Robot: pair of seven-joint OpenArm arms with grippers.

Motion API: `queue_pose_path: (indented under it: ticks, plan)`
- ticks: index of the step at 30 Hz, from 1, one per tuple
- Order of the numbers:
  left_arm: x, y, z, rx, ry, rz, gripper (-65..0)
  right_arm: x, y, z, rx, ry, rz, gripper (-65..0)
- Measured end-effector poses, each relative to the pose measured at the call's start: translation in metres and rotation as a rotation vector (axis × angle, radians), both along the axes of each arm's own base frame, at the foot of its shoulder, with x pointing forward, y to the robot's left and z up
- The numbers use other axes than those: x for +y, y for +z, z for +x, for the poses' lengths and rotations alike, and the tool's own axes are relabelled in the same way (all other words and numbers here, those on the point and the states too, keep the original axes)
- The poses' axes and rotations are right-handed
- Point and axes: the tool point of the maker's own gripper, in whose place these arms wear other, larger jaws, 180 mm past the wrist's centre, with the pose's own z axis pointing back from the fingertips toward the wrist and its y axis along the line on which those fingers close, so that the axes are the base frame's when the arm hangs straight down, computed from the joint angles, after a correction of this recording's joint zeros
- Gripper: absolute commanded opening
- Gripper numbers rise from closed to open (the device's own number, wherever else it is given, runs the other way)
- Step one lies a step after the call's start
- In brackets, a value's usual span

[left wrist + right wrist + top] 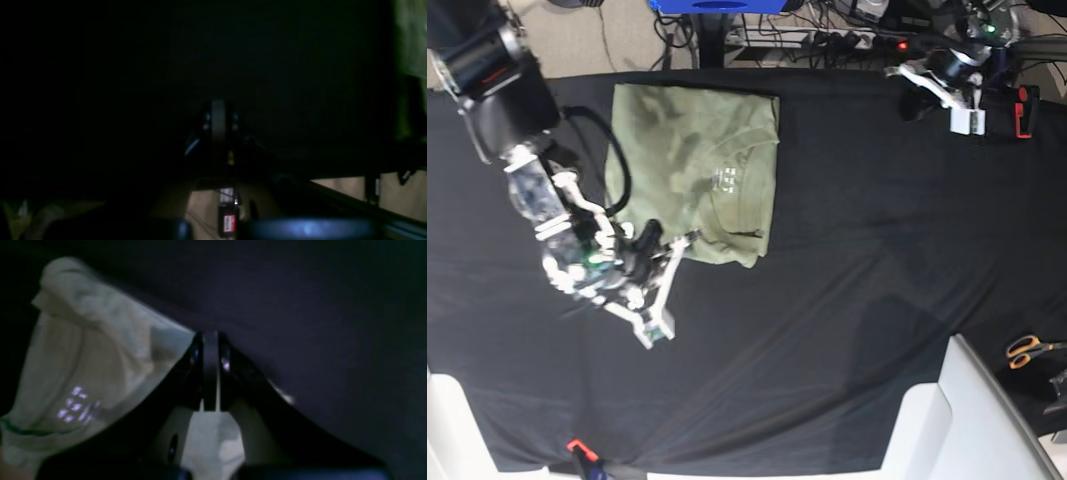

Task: Fold the T-shirt properly
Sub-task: 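Release the shirt and withdraw the right gripper away from it, then grasp the folded shirt's edge with the left gripper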

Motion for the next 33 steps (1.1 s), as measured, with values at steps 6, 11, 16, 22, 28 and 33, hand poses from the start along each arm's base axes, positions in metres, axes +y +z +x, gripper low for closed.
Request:
queue_pose_path:
  ticks: [6, 11, 16, 22, 28, 33]
  plan:
    - [-0.023, 0.001, 0.008, -0.005, -0.073, -0.021, -65.0, -0.100, 0.057, -0.020, -0.139, -0.295, 0.068, -65.0]
    - [-0.070, 0.016, 0.027, -0.074, -0.171, -0.099, -7.4, -0.118, 0.013, -0.082, 0.021, -0.362, 0.051, -65.0]
    - [-0.104, 0.035, 0.060, -0.165, -0.204, -0.293, 0.0, -0.133, -0.002, -0.110, 0.023, -0.367, 0.013, -65.0]
    - [-0.163, 0.029, 0.084, -0.125, -0.359, -0.422, 0.0, -0.122, -0.016, -0.131, 0.059, -0.363, 0.046, -65.0]
    - [-0.195, 0.011, 0.084, -0.061, -0.427, -0.470, 0.0, -0.132, -0.024, -0.146, 0.092, -0.374, 0.012, -65.0]
    - [-0.202, 0.001, 0.081, -0.037, -0.425, -0.509, 0.0, -0.138, -0.024, -0.148, 0.093, -0.400, 0.015, -65.0]
